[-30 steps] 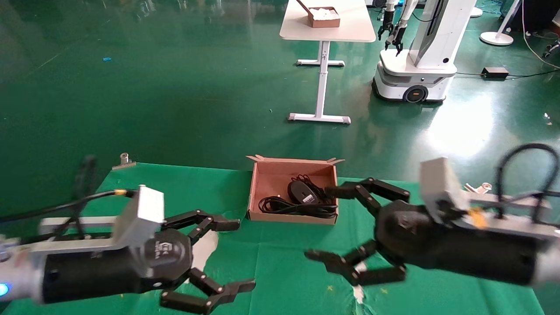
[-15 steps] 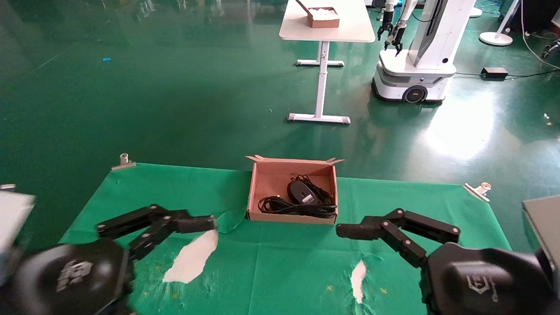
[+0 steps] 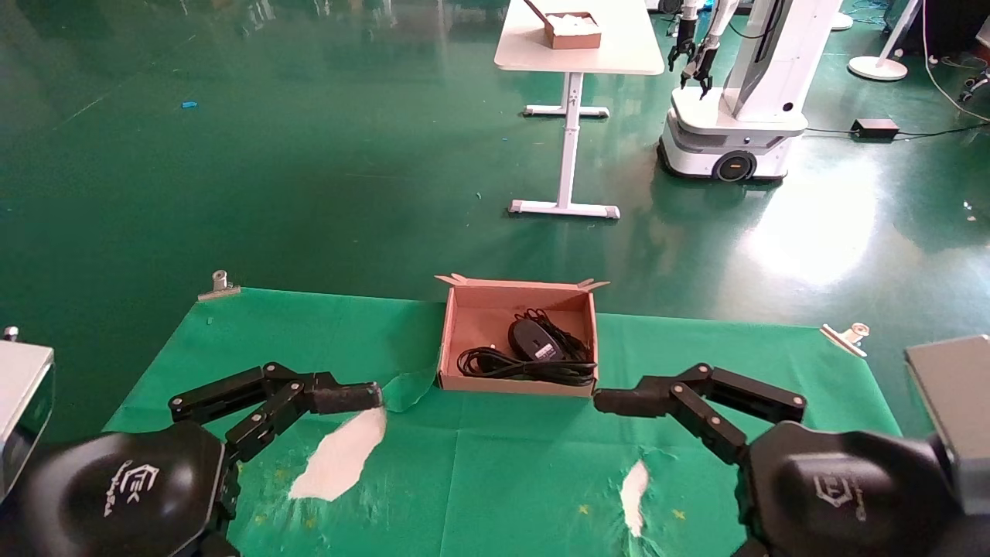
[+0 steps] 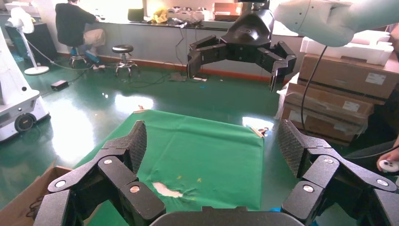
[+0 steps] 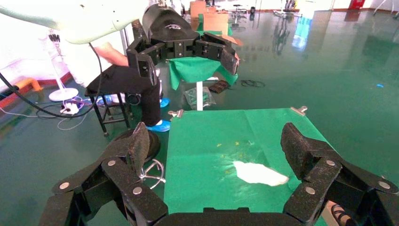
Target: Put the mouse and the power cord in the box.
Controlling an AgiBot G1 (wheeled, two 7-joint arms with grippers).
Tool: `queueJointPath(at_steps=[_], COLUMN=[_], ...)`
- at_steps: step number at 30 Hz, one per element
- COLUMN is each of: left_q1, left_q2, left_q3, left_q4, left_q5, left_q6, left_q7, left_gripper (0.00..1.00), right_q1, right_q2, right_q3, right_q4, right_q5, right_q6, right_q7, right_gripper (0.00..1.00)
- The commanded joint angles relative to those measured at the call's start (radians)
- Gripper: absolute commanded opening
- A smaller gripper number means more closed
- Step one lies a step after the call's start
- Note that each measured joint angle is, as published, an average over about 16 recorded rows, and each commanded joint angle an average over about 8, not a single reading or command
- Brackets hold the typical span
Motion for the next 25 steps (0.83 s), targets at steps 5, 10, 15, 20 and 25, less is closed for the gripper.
queueJointPath(at_steps=[5,10,15,20,25], left_q1=[-0.006,-0.008,-0.010,-0.011,-0.012], left_q2=[0.003,0.005,0.006,0.006,0.006], left_q3=[0.008,0.012,0.015,0.017,0.017], left_q4=[0.004,0.005,0.006,0.007,0.007], left_q5=[0.008,0.012,0.015,0.016,0.017], left_q6=[-0.006,-0.008,-0.010,-0.011,-0.012], left_q7=[-0.002,-0.002,-0.003,-0.003,-0.003], left_gripper=[1.00,1.00,1.00,1.00,1.00], right_q1=[0.002,0.003,0.003,0.004,0.004], right_q2=[-0.002,-0.004,-0.004,-0.005,-0.005], right_q3=[-0.002,-0.002,-0.003,-0.003,-0.003], right_q4=[-0.003,-0.004,-0.005,-0.006,-0.006], right_q5=[-0.004,-0.007,-0.008,-0.009,-0.009], right_q6=[0.002,0.004,0.004,0.004,0.004], right_q7=[0.000,0.000,0.000,0.000,0.000], right_gripper=[1.00,1.00,1.00,1.00,1.00])
